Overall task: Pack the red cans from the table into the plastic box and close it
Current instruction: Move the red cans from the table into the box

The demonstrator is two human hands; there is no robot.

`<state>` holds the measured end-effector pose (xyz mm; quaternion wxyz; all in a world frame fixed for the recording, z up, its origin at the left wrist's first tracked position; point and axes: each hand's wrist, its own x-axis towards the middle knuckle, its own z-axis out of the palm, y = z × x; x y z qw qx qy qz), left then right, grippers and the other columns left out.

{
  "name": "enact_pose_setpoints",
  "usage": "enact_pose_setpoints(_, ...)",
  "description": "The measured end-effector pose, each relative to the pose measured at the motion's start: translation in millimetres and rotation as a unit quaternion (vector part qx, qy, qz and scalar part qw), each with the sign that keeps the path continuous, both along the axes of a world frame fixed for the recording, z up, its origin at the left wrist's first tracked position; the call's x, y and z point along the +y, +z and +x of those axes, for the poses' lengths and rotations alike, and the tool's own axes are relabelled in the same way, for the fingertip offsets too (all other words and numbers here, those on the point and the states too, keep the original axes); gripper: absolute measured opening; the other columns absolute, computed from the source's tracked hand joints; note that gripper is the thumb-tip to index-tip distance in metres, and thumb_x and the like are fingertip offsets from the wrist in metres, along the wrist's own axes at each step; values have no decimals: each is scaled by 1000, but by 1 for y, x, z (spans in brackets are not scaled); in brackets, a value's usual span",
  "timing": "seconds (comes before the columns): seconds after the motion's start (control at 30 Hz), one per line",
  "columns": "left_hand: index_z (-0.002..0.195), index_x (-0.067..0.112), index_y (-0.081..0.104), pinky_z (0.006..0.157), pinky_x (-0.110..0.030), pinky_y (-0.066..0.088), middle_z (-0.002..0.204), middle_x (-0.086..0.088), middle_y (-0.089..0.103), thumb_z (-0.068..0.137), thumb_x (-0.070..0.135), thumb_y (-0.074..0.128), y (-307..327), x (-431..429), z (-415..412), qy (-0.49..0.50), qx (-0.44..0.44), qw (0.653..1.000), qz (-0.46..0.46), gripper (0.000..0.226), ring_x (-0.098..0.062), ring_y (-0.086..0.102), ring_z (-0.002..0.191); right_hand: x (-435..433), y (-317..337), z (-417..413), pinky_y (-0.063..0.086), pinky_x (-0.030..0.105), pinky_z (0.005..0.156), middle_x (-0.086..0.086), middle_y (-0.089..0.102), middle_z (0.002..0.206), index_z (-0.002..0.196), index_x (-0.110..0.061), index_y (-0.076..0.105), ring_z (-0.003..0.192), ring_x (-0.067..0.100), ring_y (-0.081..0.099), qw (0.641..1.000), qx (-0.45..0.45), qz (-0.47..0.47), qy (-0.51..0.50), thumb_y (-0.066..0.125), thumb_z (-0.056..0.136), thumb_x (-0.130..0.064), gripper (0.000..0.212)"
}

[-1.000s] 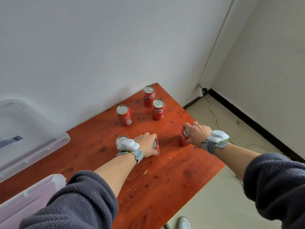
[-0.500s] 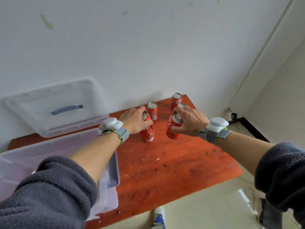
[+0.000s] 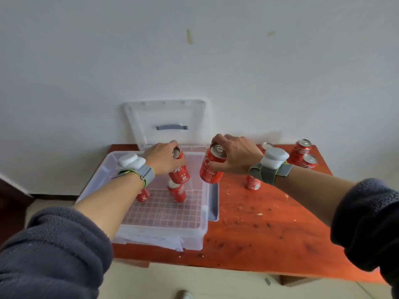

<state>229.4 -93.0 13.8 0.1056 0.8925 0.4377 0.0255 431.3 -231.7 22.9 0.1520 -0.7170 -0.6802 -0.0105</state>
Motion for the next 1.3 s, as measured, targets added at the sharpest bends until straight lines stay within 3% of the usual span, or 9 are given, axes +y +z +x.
enact_pose_setpoints(0.13, 92, 22, 54, 53, -27, 36, 93, 0, 64, 71, 55, 63, -24, 32, -50, 4, 15, 999, -35, 40, -22, 56, 75, 45, -18, -36, 52, 36, 65, 2, 67, 98, 112, -24, 48, 72, 26, 60, 998, -27, -35, 33, 54, 69, -71, 64)
enact_pose_setpoints(0.37, 107, 24, 55, 70, -35, 49, 108, -3, 65, 64, 50, 72, -86, 85, -84, -58, 108, 990, -63, 53, -30, 63, 94, 107, -82, -83, 49, 31, 61, -1, 64, 74, 102, -20, 55, 60, 21, 56, 980, -130, -153, 10, 68, 63, -67, 63)
enact_pose_setpoints(0.5, 112, 24, 55, 77, -39, 55, 111, -4, 65, 66, 47, 73, -121, 111, -81, -115, 150, 978, -88, 55, -30, 64, 94, 128, -126, -98, 41, 30, 54, -3, 44, 60, 88, -16, 49, 56, 22, 50, 959, -138, -246, -26, 75, 61, -61, 58)
enact_pose_setpoints(0.6, 114, 23, 55, 80, -39, 54, 110, -4, 65, 69, 46, 73, -142, 121, -73, -152, 183, 968, -74, 53, -31, 64, 96, 135, -153, -101, 37, 30, 52, -3, 47, 62, 89, -15, 48, 55, 23, 48, 948, -132, -285, -56, 76, 67, -52, 51)
enact_pose_setpoints(0.77, 112, 21, 54, 84, -40, 46, 112, -6, 65, 72, 46, 71, -163, 129, -68, -168, 223, 958, -71, 50, -33, 62, 100, 141, -173, -98, 33, 30, 48, -1, 44, 60, 96, -11, 51, 53, 24, 46, 946, -117, -290, -92, 66, 73, -24, 31)
enact_pose_setpoints(0.87, 113, 22, 54, 88, -41, 43, 114, -5, 66, 74, 44, 69, -172, 132, -64, -167, 234, 955, -71, 47, -32, 62, 103, 145, -184, -95, 36, 30, 51, 5, 61, 70, 103, -8, 52, 61, 29, 60, 950, -109, -278, -95, 59, 77, -14, 28)
enact_pose_setpoints(0.97, 115, 21, 54, 89, -41, 45, 113, -6, 67, 75, 44, 70, -171, 134, -61, -165, 232, 956, -78, 48, -33, 63, 102, 148, -192, -93, 40, 32, 55, 10, 70, 85, 113, -5, 51, 74, 32, 67, 951, -115, -270, -98, 52, 84, -9, 30)
enact_pose_setpoints(1.13, 116, 16, 51, 80, -40, 50, 111, -10, 66, 75, 43, 73, -165, 131, -63, -142, 225, 961, -81, 54, -34, 64, 98, 150, -186, -92, 41, 34, 56, 11, 70, 91, 106, -6, 56, 79, 33, 68, 947, -114, -286, -91, 48, 89, -7, 18)
enact_pose_setpoints(1.3, 115, 13, 57, 82, -40, 50, 115, -11, 62, 87, 32, 61, -141, 121, -61, -105, 192, 975, -36, 34, -35, 62, 103, 146, -160, -88, 42, 32, 57, 9, 69, 86, 99, -8, 61, 76, 32, 67, 962, -124, -234, -62, 46, 88, -2, 19)
